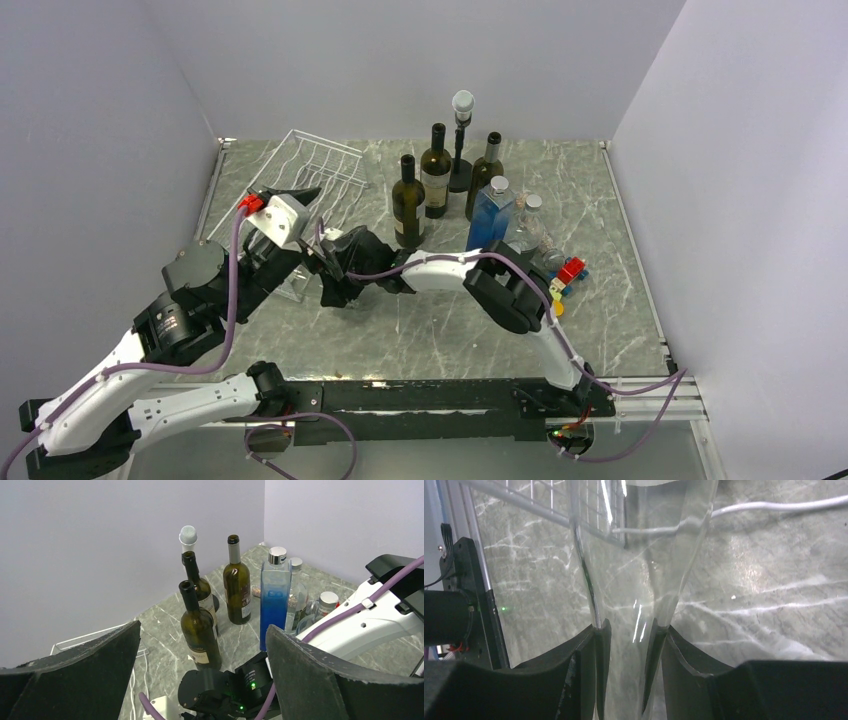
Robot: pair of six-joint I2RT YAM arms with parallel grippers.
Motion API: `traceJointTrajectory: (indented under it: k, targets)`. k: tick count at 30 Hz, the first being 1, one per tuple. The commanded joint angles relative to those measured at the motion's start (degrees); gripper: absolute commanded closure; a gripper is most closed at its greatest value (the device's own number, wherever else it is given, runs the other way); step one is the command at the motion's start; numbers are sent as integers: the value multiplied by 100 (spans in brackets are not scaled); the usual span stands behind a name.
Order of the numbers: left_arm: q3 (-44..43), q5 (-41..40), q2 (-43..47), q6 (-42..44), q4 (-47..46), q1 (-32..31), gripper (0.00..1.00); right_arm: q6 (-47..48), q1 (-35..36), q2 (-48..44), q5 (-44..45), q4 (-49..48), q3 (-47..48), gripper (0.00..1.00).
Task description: Put the wine bottle on the wine rack
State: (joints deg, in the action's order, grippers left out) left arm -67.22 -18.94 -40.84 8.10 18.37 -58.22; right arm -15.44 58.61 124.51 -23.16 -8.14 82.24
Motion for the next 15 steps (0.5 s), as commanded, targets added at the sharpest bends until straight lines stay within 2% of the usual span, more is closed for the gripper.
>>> traceJointTrajectory:
  k: [1,15]
  targets:
    - [-138,-127,33,-112,-108,-23,1,57,28,-129,-245,-1301,803,100]
    - [-160,-222,19,-311,72,-23,1,-307,62,450,-380,-1330,1557,100]
